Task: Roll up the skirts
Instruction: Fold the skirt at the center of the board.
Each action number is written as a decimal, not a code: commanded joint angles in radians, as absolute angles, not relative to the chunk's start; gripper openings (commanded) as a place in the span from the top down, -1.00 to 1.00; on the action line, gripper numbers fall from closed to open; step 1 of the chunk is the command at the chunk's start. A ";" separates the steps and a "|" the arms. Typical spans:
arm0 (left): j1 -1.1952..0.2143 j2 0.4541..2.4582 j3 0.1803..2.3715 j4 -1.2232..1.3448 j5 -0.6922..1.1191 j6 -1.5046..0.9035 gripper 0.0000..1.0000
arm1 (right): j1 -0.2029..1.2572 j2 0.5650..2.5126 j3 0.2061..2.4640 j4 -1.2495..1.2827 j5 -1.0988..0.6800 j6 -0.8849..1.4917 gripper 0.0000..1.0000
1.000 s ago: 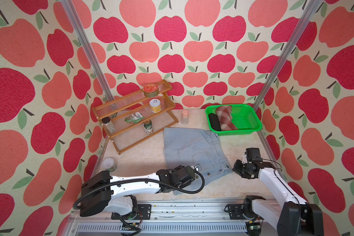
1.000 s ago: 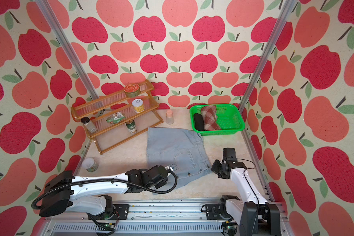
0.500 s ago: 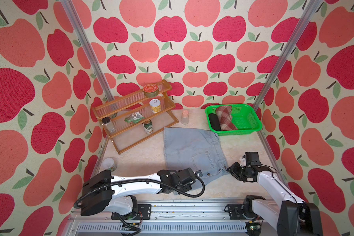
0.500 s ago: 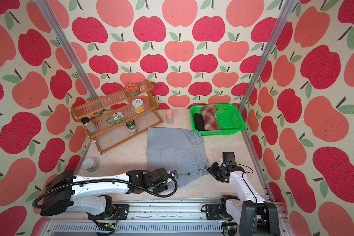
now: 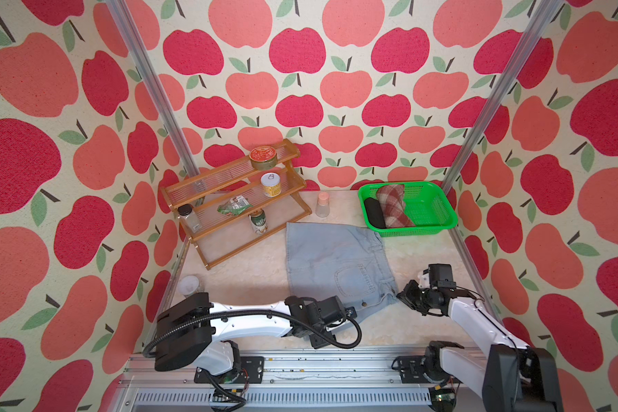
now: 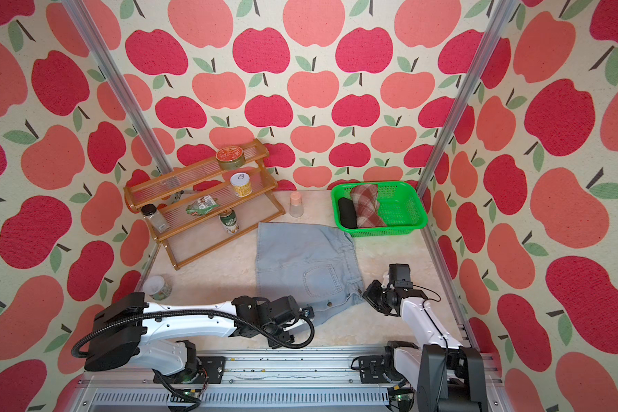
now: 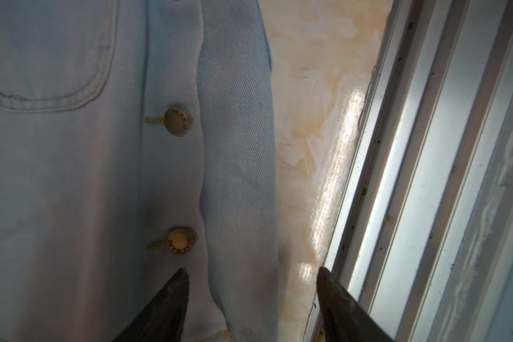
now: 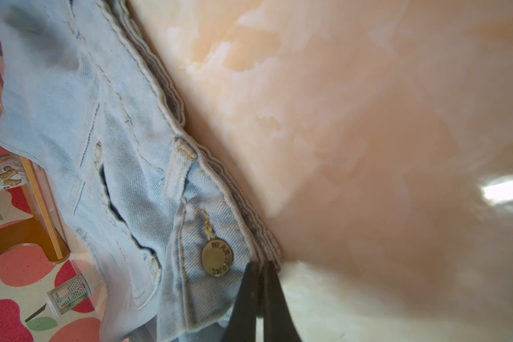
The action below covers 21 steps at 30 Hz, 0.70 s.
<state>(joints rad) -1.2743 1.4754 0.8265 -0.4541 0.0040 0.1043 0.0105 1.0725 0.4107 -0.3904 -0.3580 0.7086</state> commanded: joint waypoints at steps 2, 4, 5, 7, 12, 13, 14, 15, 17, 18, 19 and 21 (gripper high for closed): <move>-1.284 1.550 0.882 -0.544 0.059 0.122 -0.39 | -0.012 1.068 0.495 -0.398 -0.367 0.709 1.00; -1.282 1.569 0.889 -0.541 0.036 0.120 -0.35 | -0.012 1.085 0.512 -0.391 -0.380 0.713 1.00; -1.282 1.574 0.889 -0.539 0.019 0.118 -0.30 | -0.011 1.090 0.515 -0.387 -0.385 0.713 1.00; -1.280 1.584 0.895 -0.541 -0.006 0.113 -0.15 | -0.013 1.094 0.519 -0.384 -0.390 0.711 1.00; -1.279 1.689 0.948 -0.590 -0.053 0.103 -0.07 | -0.036 1.085 0.527 -0.393 -0.408 0.703 1.00; -1.279 1.728 0.971 -0.612 -0.069 0.102 -0.06 | -0.044 1.081 0.527 -0.393 -0.417 0.701 1.00; -1.279 1.759 0.988 -0.629 -0.085 0.104 -0.03 | -0.049 1.076 0.529 -0.396 -0.420 0.701 1.00; -1.280 1.790 1.005 -0.646 -0.101 0.102 0.06 | -0.053 1.069 0.533 -0.400 -0.426 0.702 1.00; -1.280 1.813 1.017 -0.652 -0.132 0.096 0.33 | -0.064 1.057 0.542 -0.413 -0.430 0.696 1.00; -1.281 1.802 1.014 -0.645 -0.149 0.089 0.45 | -0.069 1.050 0.548 -0.420 -0.434 0.694 1.00; -1.281 1.775 1.007 -0.634 -0.166 0.083 0.52 | -0.074 1.043 0.553 -0.427 -0.438 0.690 1.00; -1.279 1.697 0.991 -0.611 -0.200 0.072 0.67 | -0.081 1.030 0.568 -0.438 -0.443 0.687 1.00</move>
<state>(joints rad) -1.2762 1.7393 1.0290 -0.5591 -0.1020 0.0898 -0.0681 1.0576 0.5213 -0.4126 -0.4217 0.7074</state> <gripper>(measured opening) 0.180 0.061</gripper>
